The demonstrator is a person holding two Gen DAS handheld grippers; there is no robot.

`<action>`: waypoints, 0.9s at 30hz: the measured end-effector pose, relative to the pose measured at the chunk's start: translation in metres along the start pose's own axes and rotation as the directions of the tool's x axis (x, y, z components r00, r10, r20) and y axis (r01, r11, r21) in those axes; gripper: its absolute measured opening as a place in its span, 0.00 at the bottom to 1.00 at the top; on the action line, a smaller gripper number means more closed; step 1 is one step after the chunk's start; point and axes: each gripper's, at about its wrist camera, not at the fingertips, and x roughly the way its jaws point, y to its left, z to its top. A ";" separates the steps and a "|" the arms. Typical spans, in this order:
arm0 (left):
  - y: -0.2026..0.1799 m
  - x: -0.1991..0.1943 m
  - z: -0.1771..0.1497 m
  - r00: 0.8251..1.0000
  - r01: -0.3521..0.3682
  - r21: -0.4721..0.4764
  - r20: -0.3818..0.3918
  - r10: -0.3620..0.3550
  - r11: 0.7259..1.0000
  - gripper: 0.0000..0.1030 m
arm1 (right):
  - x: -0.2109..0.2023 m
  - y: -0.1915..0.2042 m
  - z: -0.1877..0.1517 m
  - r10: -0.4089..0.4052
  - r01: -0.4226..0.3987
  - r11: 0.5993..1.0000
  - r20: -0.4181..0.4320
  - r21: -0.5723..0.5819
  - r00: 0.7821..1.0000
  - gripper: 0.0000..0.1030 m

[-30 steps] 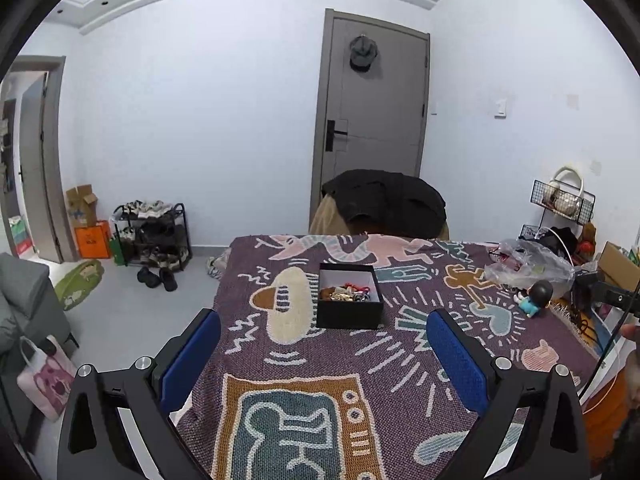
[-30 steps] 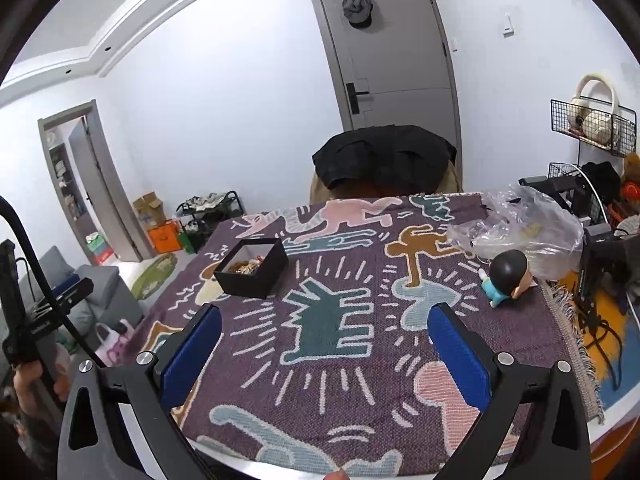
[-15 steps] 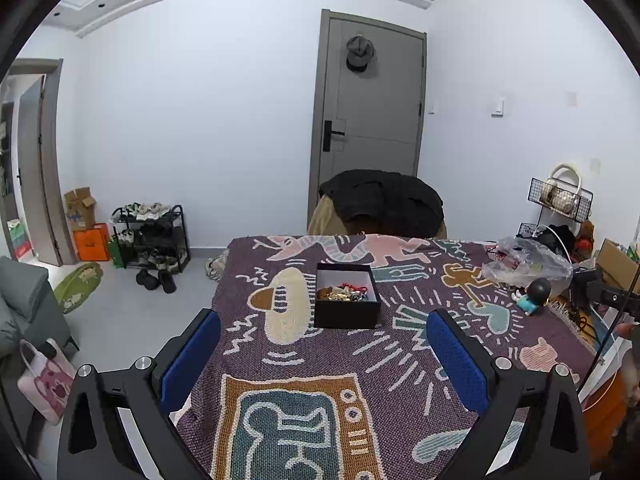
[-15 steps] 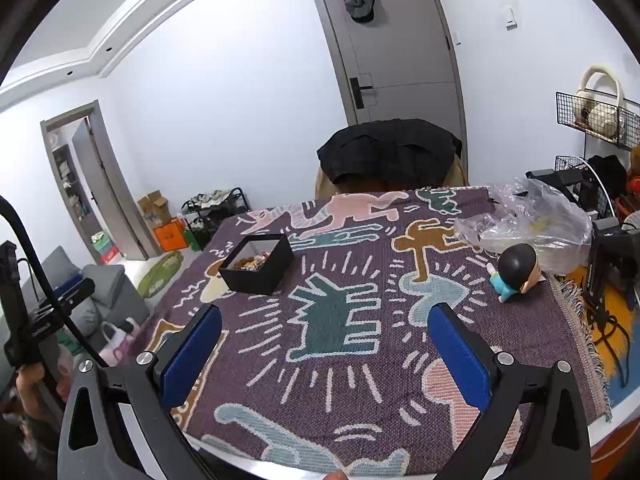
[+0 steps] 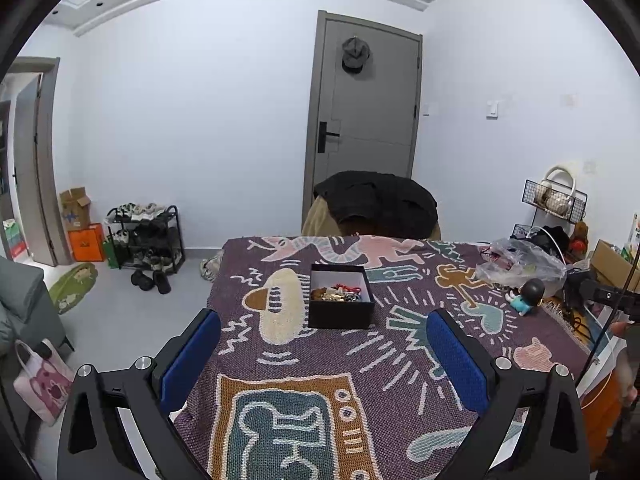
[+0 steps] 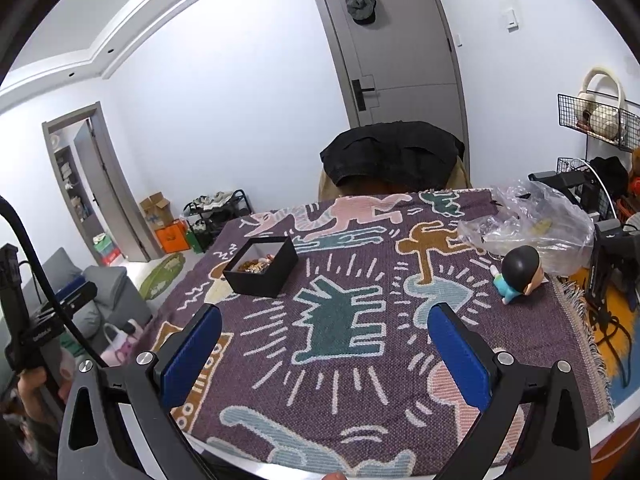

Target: Organize jewelry

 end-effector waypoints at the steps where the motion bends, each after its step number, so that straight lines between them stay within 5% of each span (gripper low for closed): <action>1: -0.001 0.000 0.000 1.000 0.002 0.001 0.000 -0.002 1.000 1.00 | 0.000 0.002 0.000 -0.003 0.003 1.000 0.001 -0.005 1.000 1.00; 27: -0.019 0.004 0.009 0.999 0.027 0.020 -0.027 -0.027 0.999 1.00 | -0.001 0.015 -0.005 -0.055 0.057 0.997 0.044 -0.054 0.998 1.00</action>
